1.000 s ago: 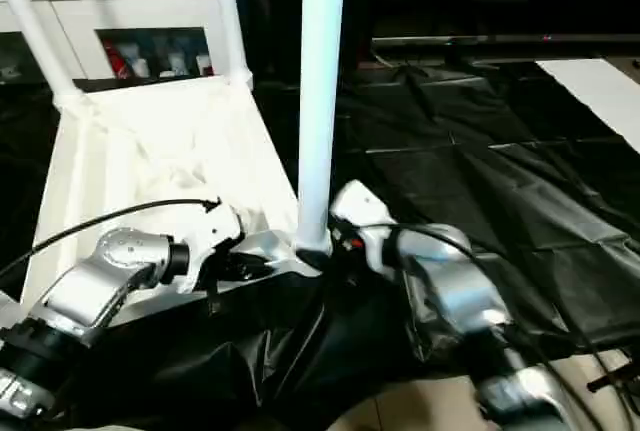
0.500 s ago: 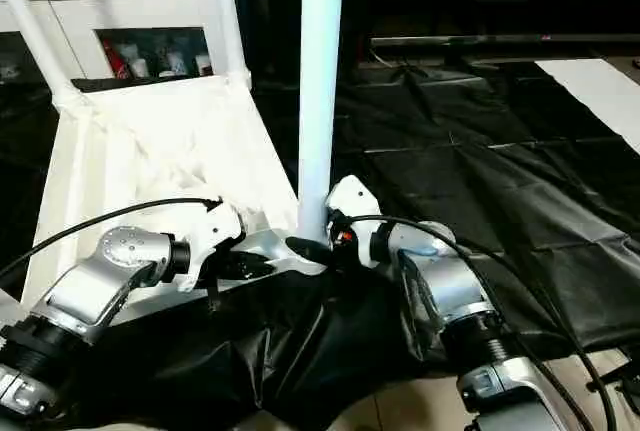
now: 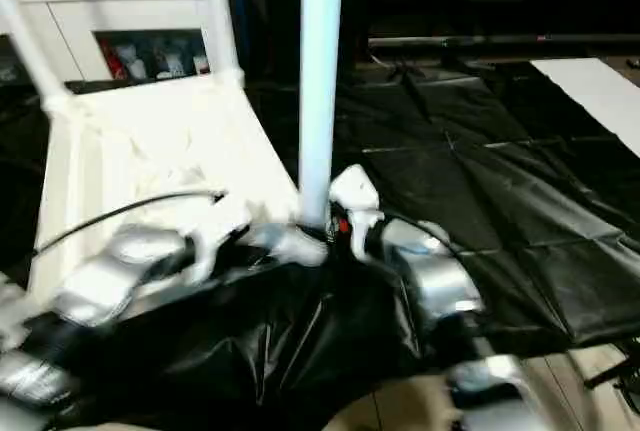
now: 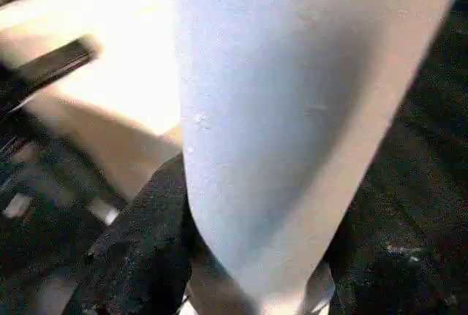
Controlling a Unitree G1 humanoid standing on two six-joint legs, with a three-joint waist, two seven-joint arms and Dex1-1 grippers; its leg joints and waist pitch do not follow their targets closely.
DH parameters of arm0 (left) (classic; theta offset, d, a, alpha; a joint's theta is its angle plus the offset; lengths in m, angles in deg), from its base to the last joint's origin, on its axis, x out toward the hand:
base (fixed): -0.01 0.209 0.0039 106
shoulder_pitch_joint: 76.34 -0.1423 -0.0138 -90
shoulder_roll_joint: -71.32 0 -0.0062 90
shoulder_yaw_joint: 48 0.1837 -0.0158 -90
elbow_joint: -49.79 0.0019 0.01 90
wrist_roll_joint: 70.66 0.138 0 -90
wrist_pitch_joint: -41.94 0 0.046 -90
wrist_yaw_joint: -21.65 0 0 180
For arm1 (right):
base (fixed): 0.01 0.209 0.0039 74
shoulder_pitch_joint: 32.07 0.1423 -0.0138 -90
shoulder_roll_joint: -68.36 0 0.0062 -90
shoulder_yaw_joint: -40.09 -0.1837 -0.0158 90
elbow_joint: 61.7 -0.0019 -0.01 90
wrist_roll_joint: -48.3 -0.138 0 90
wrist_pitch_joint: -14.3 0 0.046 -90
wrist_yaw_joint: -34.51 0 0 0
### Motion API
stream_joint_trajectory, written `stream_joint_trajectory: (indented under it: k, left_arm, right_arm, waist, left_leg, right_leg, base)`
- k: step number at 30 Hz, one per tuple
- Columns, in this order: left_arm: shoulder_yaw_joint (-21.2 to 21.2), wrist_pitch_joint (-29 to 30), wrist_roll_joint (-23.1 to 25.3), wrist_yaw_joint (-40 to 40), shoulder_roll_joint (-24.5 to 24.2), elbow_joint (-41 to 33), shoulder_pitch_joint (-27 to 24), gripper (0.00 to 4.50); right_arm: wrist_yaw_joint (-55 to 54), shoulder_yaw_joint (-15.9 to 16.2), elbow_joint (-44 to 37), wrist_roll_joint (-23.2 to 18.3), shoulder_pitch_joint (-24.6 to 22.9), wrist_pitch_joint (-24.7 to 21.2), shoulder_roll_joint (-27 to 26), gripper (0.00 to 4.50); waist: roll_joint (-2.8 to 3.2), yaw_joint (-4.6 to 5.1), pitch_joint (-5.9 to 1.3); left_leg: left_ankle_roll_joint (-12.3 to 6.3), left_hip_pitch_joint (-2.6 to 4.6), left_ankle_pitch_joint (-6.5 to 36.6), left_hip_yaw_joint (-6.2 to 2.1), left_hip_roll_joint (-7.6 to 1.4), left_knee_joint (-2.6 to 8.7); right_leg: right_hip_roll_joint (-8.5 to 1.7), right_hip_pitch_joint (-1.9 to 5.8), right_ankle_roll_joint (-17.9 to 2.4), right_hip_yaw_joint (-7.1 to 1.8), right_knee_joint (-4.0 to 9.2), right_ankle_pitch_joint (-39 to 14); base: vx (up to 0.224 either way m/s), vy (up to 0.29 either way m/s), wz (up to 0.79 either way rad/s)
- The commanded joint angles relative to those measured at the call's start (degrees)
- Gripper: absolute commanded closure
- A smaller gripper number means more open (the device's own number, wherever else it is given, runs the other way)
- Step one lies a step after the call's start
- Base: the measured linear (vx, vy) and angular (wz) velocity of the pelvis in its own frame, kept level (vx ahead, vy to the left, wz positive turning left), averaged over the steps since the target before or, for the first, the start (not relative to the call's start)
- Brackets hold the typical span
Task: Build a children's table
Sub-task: Rotate leg to tighten
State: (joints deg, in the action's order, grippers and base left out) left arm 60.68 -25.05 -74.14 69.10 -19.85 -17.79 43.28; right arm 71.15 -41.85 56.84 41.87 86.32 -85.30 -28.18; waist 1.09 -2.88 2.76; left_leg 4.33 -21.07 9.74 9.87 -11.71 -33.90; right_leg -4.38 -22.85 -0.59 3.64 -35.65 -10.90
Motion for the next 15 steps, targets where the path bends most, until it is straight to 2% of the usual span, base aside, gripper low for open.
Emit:
stream_joint_trajectory:
  k: [1,2,3,4,5,6,9,11,12,15]
  left_arm:
    - [-3.8,0.0,-1.6,-6.7,3.4,1.9,1.9,4.50]
    - [-4.0,0.0,-1.6,-7.5,4.0,2.3,2.3,4.50]
    - [-5.1,-0.1,-1.3,-11.5,7.1,4.6,4.5,4.50]
    - [-5.4,-0.5,-0.8,-14.0,9.1,6.2,6.0,4.50]
    - [-5.4,-0.5,-0.8,-14.0,9.1,6.2,6.0,4.50]
    - [-5.0,-1.3,-0.4,-14.8,10.7,7.1,7.2,4.50]
    - [-3.7,-3.1,0.4,-12.9,11.4,7.7,8.0,4.50]
    - [-3.2,-3.6,0.6,-12.2,11.4,7.8,8.1,4.50]
    - [-2.7,-4.8,0.6,-9.9,10.8,7.3,7.5,4.50]
    - [-2.1,-5.6,0.4,-6.5,8.9,5.7,5.9,4.50]
  right_arm:
    - [-5.9,0.9,4.1,1.6,-0.1,-2.2,-2.5,2.43]
    - [-7.3,0.6,4.7,1.8,0.2,-2.4,-3.1,2.43]
    - [-15.3,-0.7,8.3,2.8,1.9,-3.0,-6.4,2.46]
    - [-18.7,-0.9,10.3,3.2,3.0,-2.8,-8.6,2.46]
    - [-18.7,-0.9,10.3,3.2,3.0,-2.8,-8.6,2.46]
    - [-18.9,0.7,11.1,4.5,4.0,-1.3,-10.2,2.46]
    - [-16.0,2.4,10.4,5.7,4.3,1.1,-10.8,2.46]
    - [-14.3,2.2,9.7,5.0,4.1,1.4,-10.7,2.46]
    - [-12.5,1.2,9.3,3.5,4.0,1.8,-10.3,1.95]
    - [-9.9,0.3,8.3,2.4,3.9,1.9,-8.3,1.72]
  waist:
    - [-0.72,0.22,-2.91]
    - [-0.74,0.30,-2.95]
    - [-0.33,0.80,-2.84]
    - [-0.37,0.91,-3.15]
    - [-0.37,0.91,-3.15]
    - [-0.23,0.85,-3.28]
    - [-0.55,0.72,-3.38]
    - [-0.55,0.58,-3.48]
    - [-0.64,0.46,-3.51]
    - [-0.66,0.28,-3.59]
  left_leg:
    - [1.03,0.62,19.4,-0.60,-0.54,4.15]
    - [0.96,0.66,19.3,-0.57,-0.49,4.16]
    - [1.26,0.80,20.0,-0.55,-0.38,4.16]
    - [1.29,0.55,19.5,-0.71,-0.41,4.31]
    - [1.29,0.55,19.5,-0.71,-0.41,4.31]
    - [0.99,0.64,19.3,-0.76,-0.54,4.41]
    - [-0.50,0.34,17.6,-0.41,-0.57,4.37]
    - [-1.05,0.27,16.6,-0.33,-0.57,4.28]
    - [-1.64,0.17,15.1,-0.21,-0.58,4.23]
    - [-2.23,0.01,14.0,-0.11,-0.57,4.14]
  right_leg:
    - [-3.26,1.46,-4.7,-1.90,6.73,-31.2]
    - [-3.20,1.44,-4.7,-1.87,6.77,-31.0]
    - [-3.11,1.21,-4.9,-1.77,6.95,-30.9]
    - [-3.19,1.65,-4.8,-1.71,6.89,-29.8]
    - [-3.19,1.65,-4.8,-1.71,6.89,-29.8]
    - [-3.24,1.67,-5.0,-1.71,6.83,-28.1]
    - [-3.16,1.92,-6.6,-2.11,6.34,-22.1]
    - [-3.24,2.05,-7.0,-2.21,6.25,-20.7]
    - [-3.26,2.19,-7.7,-2.28,6.08,-19.0]
    - [-3.26,2.43,-8.2,-2.27,5.90,-17.9]
  base:
    - [0.000,0.000,0.00]
    - [0.000,0.000,0.00]
    - [0.000,0.000,0.00]
    - [0.000,0.000,0.00]
    - [0.000,0.000,0.00]
    - [0.000,0.000,0.00]
    - [0.000,0.000,0.00]
    - [0.000,0.000,0.00]
    - [0.000,0.000,0.00]
    - [0.000,0.000,0.00]
